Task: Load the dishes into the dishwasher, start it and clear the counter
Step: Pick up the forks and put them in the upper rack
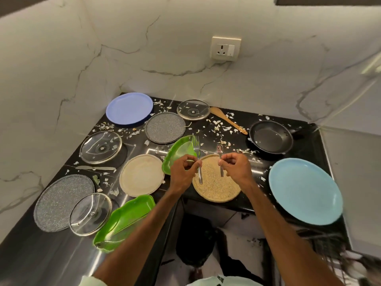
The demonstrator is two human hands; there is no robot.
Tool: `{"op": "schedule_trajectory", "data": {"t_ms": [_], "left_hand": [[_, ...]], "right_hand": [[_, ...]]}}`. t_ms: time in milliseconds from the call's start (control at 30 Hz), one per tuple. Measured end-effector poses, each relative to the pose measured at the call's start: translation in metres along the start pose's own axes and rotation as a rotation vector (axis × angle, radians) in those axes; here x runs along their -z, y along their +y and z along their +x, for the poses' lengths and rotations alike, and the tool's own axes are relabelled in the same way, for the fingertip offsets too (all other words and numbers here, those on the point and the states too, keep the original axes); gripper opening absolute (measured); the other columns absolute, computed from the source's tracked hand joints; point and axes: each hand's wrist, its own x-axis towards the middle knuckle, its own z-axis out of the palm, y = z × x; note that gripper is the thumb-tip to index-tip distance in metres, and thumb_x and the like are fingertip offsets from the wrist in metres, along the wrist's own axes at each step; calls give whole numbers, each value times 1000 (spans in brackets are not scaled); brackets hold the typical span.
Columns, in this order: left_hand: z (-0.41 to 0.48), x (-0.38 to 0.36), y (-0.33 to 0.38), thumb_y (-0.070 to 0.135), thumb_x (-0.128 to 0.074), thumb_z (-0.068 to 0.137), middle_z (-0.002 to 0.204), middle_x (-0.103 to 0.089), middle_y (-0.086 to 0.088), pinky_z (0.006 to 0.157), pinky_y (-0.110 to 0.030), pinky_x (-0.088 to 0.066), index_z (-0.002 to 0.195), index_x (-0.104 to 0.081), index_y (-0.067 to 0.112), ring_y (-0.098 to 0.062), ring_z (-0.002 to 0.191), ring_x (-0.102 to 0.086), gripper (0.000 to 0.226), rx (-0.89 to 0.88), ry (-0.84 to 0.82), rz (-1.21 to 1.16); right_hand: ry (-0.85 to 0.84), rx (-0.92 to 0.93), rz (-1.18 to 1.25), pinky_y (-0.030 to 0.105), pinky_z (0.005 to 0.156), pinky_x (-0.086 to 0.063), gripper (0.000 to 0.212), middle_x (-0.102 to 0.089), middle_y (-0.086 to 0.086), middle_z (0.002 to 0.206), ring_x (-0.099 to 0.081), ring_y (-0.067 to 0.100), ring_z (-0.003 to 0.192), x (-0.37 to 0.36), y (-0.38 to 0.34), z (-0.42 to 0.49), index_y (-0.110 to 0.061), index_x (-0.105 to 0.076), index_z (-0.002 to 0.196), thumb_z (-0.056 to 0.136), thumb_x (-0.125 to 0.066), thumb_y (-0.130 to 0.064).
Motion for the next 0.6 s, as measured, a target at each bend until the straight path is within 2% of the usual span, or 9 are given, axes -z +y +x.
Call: {"op": "schedule_trajectory", "data": {"t_ms": [133, 233, 400, 467, 533, 600], "left_hand": [[-27, -17, 7, 16, -77, 89, 83, -77, -8, 58, -31, -60, 88, -68, 15, -17, 71, -73, 9, 2, -74, -42], [-46, -38, 16, 14, -77, 88, 83, -77, -9, 61, -33, -62, 91, -69, 7, -17, 72, -73, 11, 3, -128, -51], [-79, -88, 20, 22, -77, 88, 82, -77, -4, 73, -46, -63, 89, -70, 18, -20, 76, -75, 8, 5, -318, -77], [-94, -113, 23, 25, -77, 88, 82, -77, -3, 75, -49, -63, 90, -72, 18, -19, 76, -75, 10, -4, -396, -60], [-112, -142, 28, 26, -77, 88, 84, -78, -2, 76, -50, -63, 92, -72, 17, -20, 79, -75, 11, -1, -479, -59], [-131, -173, 33, 32, -77, 85, 85, -78, 1, 78, -51, -62, 91, -72, 25, -19, 81, -76, 11, 3, -564, -33]], "right_hand": [[64, -46, -8, 39, 76, -62, 13, -77, 0, 86, -74, 18, 82, 23, 18, -39, -21, -72, 91, 84, -81, -14], [115, -100, -29, 40, 78, -62, 13, -76, 1, 87, -72, 16, 80, 48, 35, -66, -17, -73, 94, 84, -81, -15], [238, -155, -33, 35, 74, -61, 15, -76, 2, 88, -73, 17, 82, 100, 71, -108, -13, -75, 97, 85, -81, -19], [293, -190, -6, 31, 66, -59, 14, -77, 2, 86, -71, 13, 76, 120, 86, -126, -13, -76, 95, 84, -82, -18], [364, -223, 17, 30, 67, -58, 13, -77, 2, 84, -70, 11, 72, 142, 104, -144, -12, -77, 92, 82, -83, -17], [432, -265, 39, 30, 68, -59, 12, -77, 1, 82, -70, 7, 70, 165, 124, -165, -12, -77, 90, 81, -83, -15]]}}
